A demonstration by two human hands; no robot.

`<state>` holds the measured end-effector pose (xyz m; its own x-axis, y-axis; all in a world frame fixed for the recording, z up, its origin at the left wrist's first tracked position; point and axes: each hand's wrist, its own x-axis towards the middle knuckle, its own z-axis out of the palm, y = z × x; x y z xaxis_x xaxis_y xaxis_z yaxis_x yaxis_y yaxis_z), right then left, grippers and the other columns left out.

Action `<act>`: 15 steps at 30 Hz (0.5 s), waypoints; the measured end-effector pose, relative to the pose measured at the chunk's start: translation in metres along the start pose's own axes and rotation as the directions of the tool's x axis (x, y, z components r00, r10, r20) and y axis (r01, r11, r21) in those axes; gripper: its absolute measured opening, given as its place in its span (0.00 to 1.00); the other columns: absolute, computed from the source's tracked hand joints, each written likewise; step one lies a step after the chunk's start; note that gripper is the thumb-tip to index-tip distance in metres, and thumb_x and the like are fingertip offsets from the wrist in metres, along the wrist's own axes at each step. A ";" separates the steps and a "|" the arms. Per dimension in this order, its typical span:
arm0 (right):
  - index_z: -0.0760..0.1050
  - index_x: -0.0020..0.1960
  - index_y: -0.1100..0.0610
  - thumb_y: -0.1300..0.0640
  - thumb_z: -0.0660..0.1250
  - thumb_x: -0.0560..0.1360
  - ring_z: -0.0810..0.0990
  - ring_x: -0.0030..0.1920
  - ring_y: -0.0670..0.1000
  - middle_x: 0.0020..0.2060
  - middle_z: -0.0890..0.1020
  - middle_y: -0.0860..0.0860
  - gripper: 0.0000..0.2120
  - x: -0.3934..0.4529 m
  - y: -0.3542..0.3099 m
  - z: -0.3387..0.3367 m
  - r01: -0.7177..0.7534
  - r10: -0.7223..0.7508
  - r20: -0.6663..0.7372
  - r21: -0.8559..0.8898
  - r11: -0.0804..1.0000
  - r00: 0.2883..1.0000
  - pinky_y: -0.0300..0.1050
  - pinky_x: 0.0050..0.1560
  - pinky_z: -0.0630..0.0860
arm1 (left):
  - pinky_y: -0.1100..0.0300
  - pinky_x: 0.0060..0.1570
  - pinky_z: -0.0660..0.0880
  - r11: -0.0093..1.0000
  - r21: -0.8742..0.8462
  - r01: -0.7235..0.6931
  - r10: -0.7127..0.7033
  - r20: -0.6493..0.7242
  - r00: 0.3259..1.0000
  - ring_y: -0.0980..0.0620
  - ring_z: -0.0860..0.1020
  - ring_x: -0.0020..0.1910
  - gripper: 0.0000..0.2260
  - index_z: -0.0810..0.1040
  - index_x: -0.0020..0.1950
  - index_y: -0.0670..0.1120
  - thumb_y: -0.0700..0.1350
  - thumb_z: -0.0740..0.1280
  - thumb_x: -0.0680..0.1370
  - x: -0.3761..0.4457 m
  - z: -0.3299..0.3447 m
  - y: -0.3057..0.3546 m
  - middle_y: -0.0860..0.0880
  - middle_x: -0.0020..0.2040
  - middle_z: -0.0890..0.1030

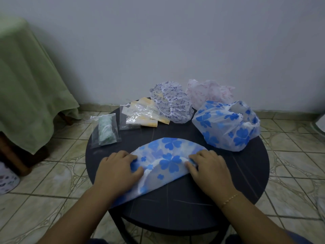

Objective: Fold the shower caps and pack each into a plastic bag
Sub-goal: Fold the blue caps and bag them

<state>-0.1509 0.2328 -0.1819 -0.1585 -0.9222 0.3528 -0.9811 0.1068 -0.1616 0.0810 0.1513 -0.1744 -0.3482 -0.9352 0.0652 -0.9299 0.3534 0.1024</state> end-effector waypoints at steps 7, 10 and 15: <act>0.62 0.73 0.48 0.37 0.47 0.78 0.56 0.74 0.47 0.74 0.61 0.47 0.28 0.021 -0.010 0.010 -0.124 0.081 0.275 0.144 0.982 0.958 0.49 0.70 0.54 | 0.59 0.50 0.65 0.999 -0.031 0.010 -0.010 -0.017 1.000 0.59 0.74 0.49 0.18 0.76 0.52 0.60 0.68 0.58 0.73 -0.011 -0.011 -0.007 0.58 0.45 0.74; 0.59 0.74 0.47 0.36 0.46 0.78 0.49 0.76 0.49 0.76 0.55 0.49 0.28 0.033 -0.007 0.015 -0.165 0.107 0.340 0.146 0.975 0.934 0.52 0.73 0.48 | 0.60 0.47 0.62 0.990 -0.131 -0.053 0.049 -0.034 0.998 0.62 0.74 0.44 0.13 0.79 0.45 0.59 0.65 0.61 0.73 -0.012 -0.013 -0.007 0.58 0.41 0.74; 0.58 0.75 0.47 0.38 0.46 0.79 0.47 0.76 0.49 0.77 0.52 0.50 0.27 0.045 -0.003 0.020 -0.186 0.108 0.345 0.202 0.962 0.932 0.52 0.74 0.46 | 0.61 0.48 0.61 0.953 -0.252 -0.166 0.184 0.049 0.982 0.64 0.73 0.47 0.11 0.75 0.40 0.63 0.69 0.65 0.67 -0.010 -0.014 -0.006 0.60 0.43 0.74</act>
<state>-0.1528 0.1837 -0.1837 -0.2158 -0.9764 -0.0064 -0.8913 0.1997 -0.4070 0.0917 0.1588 -0.1622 -0.5186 -0.8544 0.0340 -0.7989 0.4983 0.3369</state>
